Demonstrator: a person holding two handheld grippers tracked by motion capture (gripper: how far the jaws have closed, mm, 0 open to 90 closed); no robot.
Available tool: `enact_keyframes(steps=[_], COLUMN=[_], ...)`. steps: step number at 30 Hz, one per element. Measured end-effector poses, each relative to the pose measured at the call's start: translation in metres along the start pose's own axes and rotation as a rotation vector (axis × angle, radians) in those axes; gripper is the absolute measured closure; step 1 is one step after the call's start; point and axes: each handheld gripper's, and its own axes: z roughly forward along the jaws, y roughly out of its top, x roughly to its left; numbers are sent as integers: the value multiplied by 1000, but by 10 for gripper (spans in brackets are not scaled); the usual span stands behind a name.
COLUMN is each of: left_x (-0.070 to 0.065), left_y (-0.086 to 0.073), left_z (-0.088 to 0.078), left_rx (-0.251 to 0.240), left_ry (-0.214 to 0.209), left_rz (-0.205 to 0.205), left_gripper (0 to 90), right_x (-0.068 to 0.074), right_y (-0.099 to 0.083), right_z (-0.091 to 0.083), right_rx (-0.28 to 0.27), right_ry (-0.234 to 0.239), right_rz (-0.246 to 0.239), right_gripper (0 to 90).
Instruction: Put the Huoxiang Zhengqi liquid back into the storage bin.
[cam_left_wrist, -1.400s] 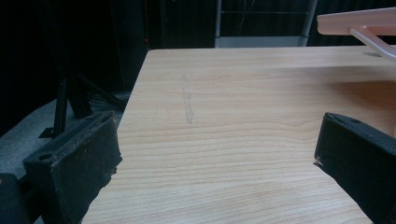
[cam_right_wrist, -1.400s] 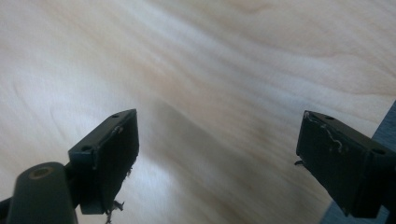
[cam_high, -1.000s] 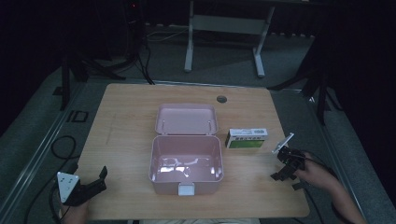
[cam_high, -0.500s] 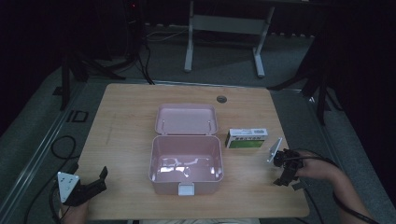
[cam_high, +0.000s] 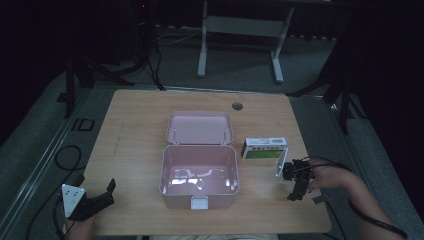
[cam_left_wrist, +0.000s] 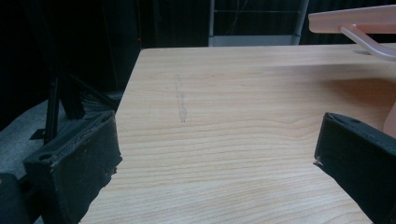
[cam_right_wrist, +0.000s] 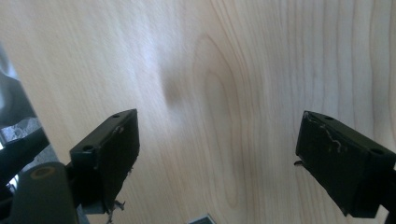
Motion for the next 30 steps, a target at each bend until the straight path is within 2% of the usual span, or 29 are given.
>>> enact_keyframes(steps=[4,9,15,16,23,30], left_x=[0,0,0,0,0,0], left_y=[0,0,0,0,0,0], left_z=[0,0,0,0,0,0], left_rx=[0,1,1,0,1,1], left_ry=[-1,-2,-4,-4,-6,-8], left_rz=[0,0,0,0,0,-1], left_gripper=[3,3,3,3,3,3], right_x=[4,6,8,8,6,-2], right_y=[9,21,31,34,41,46], right_z=[-4,-11,-16,-21,-40,-65], right_rx=[-13,-41,-21,-27,-34,-49], right_ry=[-19,-18,-34,-38,-60,-77], right_rz=[-30,-37,-71,-100,-153,-170], right_gripper=[127,131,148,153,169,182])
